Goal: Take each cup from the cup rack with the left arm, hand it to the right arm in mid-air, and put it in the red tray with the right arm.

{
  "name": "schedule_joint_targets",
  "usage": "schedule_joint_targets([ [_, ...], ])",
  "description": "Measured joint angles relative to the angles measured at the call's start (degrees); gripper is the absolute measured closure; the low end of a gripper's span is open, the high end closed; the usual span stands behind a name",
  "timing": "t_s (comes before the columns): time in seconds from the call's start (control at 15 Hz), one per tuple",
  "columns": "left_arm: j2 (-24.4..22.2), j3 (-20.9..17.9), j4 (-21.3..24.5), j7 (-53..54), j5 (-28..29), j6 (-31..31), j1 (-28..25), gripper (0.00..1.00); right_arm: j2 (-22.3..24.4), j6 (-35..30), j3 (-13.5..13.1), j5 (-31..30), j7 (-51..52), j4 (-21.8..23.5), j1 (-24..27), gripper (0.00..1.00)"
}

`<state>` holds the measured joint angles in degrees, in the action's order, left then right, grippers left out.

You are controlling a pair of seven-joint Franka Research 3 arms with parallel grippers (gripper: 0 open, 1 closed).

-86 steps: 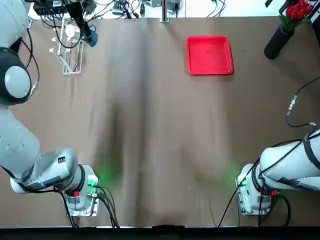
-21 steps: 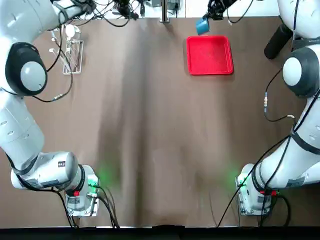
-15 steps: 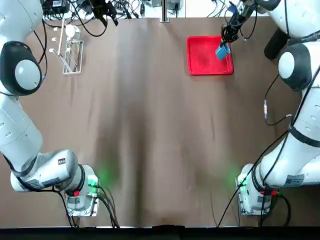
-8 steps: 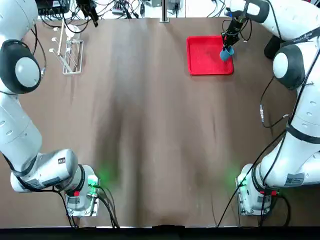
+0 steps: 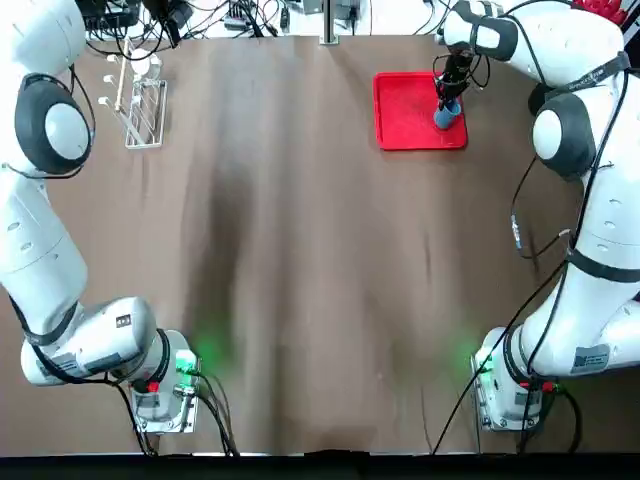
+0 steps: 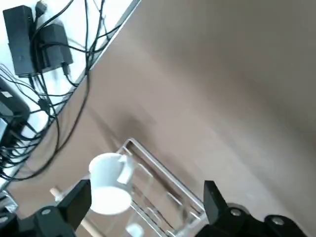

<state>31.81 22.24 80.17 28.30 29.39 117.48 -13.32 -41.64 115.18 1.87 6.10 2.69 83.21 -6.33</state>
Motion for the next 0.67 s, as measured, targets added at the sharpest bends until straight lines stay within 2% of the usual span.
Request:
schedule_joint_targets([
  [0.2, 4.14, -2.38, 0.02, 0.06, 5.48, 6.88, -0.02, 0.0, -0.09, 1.36, 0.0, -0.01, 0.1, -0.12, -0.01, 0.91],
  [0.27, 6.34, -4.05, -0.01, 0.07, 8.39, 10.7, -0.03, 0.0, -0.15, 1.7, 0.0, -0.01, 0.09, -0.24, -0.14, 0.83],
  [0.4, 7.77, -5.57, -0.04, 0.16, 10.85, 14.11, -0.04, 0.0, -0.15, 1.74, 0.03, -0.01, 0.01, -0.6, -0.41, 0.65],
  [0.67, 9.4, -7.51, -0.04, 1.9, 13.11, 17.51, -0.02, 0.0, -0.15, 1.51, 0.24, 0.02, -1.28, -2.3, -1.15, 0.29],
])
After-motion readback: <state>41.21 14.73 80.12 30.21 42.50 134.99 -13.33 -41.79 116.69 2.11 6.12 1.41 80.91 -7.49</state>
